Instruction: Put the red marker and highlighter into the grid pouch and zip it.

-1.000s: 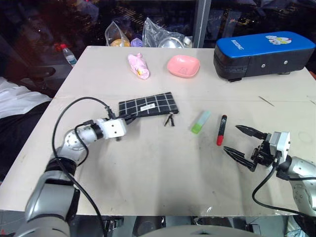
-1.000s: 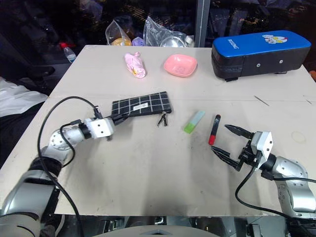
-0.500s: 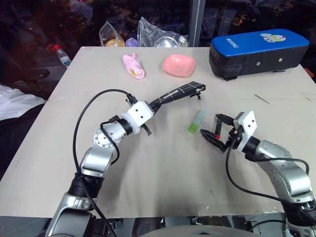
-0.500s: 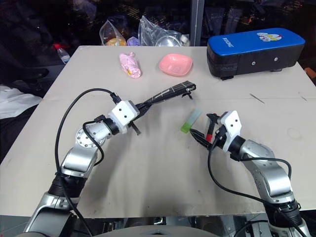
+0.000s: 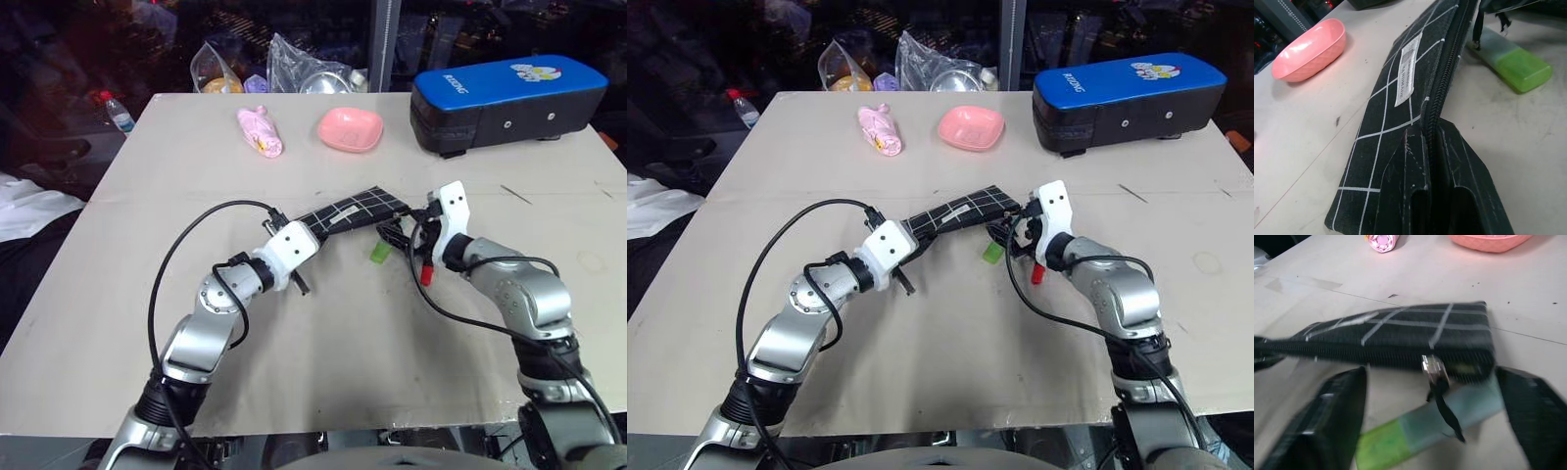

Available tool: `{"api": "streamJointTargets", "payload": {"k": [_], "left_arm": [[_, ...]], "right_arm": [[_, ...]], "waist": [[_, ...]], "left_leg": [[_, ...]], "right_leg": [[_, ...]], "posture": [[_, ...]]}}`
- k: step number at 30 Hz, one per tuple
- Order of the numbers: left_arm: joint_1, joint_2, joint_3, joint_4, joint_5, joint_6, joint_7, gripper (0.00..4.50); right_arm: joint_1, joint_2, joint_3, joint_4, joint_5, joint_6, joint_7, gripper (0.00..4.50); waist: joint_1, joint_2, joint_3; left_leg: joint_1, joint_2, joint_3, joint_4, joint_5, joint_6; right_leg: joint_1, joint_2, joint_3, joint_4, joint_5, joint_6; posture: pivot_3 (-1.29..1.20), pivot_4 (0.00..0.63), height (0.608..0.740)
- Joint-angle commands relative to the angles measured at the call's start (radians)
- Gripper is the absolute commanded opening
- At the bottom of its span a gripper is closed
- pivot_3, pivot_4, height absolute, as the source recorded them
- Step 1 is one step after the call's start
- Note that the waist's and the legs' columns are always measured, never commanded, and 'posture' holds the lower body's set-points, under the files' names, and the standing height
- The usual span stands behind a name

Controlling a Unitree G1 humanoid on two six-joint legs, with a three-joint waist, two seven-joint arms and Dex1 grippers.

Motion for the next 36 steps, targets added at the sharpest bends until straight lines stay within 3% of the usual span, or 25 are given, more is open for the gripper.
{"api": "streamJointTargets", "payload": {"k": [1,6,12,13,16,18,25,36], "left_arm": [[0.007,-0.001,0.006,-0.051,0.006,-0.012,0.012,0.0],[0.02,-0.005,0.009,-0.053,0.002,-0.021,0.013,0.0],[0.034,-0.014,0.013,-0.065,-0.028,-0.053,-0.004,0.0],[0.04,-0.013,0.016,-0.069,-0.031,-0.062,-0.007,0.71],[0.064,-0.007,0.033,-0.076,-0.037,-0.103,-0.004,1.88],[0.124,0.025,0.074,-0.052,-0.004,-0.259,0.026,2.59],[0.226,0.08,0.162,0.115,0.047,-0.601,0.103,2.59],[0.027,0.062,0.097,0.502,0.081,-0.938,0.108,2.59]], "right_arm": [[-0.033,0.025,-0.015,-0.004,0.009,0.006,-0.013,2.23],[-0.043,0.038,-0.016,0.019,-0.006,-0.006,-0.011,0.03],[-0.039,0.037,-0.021,0.028,-0.026,-0.022,-0.013,0.03],[-0.038,0.036,-0.022,0.028,-0.03,-0.025,-0.013,0.0],[-0.036,0.031,-0.028,0.028,-0.036,-0.032,-0.005,0.0],[-0.032,0.014,-0.038,0.024,-0.032,-0.038,0.013,0.0],[-0.029,-0.027,-0.049,0.014,-0.003,-0.032,0.081,0.0],[-0.029,-0.053,-0.041,0.002,0.02,0.001,0.139,0.0]], "waist": [[0.001,0.0,0.0],[0.0,0.0,0.0],[0.0,0.0,0.0],[0.0,0.0,0.0],[0.0,0.0,0.0],[-0.002,0.0,0.0],[0.002,0.001,0.0],[0.0,0.001,0.0]], "left_leg": [[0.0,0.0,0.0,0.0,0.0,0.0],[0.0,0.0,0.001,-0.001,0.0,0.0],[0.0,0.0,0.001,-0.001,0.0,0.0],[0.0,0.0,0.001,-0.001,0.0,0.0],[0.0,0.0,0.001,-0.001,0.0,0.0],[0.0,0.0,0.0,-0.001,0.0,0.0],[0.0,0.001,0.001,-0.004,0.0,0.0],[-0.001,0.0,0.001,-0.003,0.0,0.001]], "right_leg": [[0.0,0.0,0.0,0.0,0.0,0.0],[0.0,0.0,0.0,-0.001,0.0,0.0],[0.0,0.0,0.0,-0.001,0.0,0.0],[0.0,0.0,0.0,-0.001,0.0,0.0],[-0.001,-0.001,0.0,-0.001,0.0,0.0],[-0.001,-0.001,0.0,-0.001,0.0,0.0],[-0.002,-0.002,0.0,-0.001,0.0,-0.001],[-0.002,-0.003,-0.001,-0.001,0.0,0.0]], "posture": [[0.0,0.15,0.717],[0.0,0.15,0.717],[0.0,0.15,0.717],[0.0,0.15,0.717],[0.0,0.15,0.717],[0.0,0.15,0.717],[0.0,0.15,0.717],[0.0,0.15,0.717]]}}
